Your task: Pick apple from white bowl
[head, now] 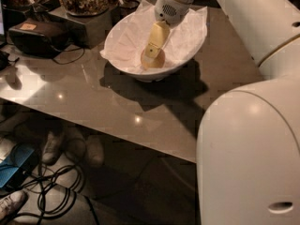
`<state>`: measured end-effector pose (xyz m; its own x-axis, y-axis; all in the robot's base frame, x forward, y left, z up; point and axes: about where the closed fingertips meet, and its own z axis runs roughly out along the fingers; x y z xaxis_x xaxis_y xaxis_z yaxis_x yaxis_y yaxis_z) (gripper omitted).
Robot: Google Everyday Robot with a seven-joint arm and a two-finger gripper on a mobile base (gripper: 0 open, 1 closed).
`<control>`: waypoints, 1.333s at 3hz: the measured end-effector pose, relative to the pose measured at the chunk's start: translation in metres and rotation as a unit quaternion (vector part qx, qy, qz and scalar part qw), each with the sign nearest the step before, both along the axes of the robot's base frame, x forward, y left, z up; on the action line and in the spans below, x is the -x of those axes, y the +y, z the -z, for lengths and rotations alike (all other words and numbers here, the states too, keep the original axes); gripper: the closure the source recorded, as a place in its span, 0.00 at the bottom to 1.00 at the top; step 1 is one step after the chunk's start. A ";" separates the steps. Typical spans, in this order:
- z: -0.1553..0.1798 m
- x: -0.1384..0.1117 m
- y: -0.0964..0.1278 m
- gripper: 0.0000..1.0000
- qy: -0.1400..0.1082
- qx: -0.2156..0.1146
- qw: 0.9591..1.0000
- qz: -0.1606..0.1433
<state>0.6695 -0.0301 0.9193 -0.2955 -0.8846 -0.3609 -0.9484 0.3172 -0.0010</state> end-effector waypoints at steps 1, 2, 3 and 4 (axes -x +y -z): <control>0.008 -0.002 0.003 0.07 0.007 -0.001 1.000 -0.005; 0.015 -0.004 0.006 0.08 0.013 -0.002 1.000 -0.009; 0.023 -0.008 0.006 0.07 0.018 -0.003 1.000 -0.010; 0.030 -0.011 0.005 0.08 0.024 -0.003 1.000 -0.010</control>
Offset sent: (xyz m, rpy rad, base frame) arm -0.0084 -0.0029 -0.0208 -0.0244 0.0927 0.0422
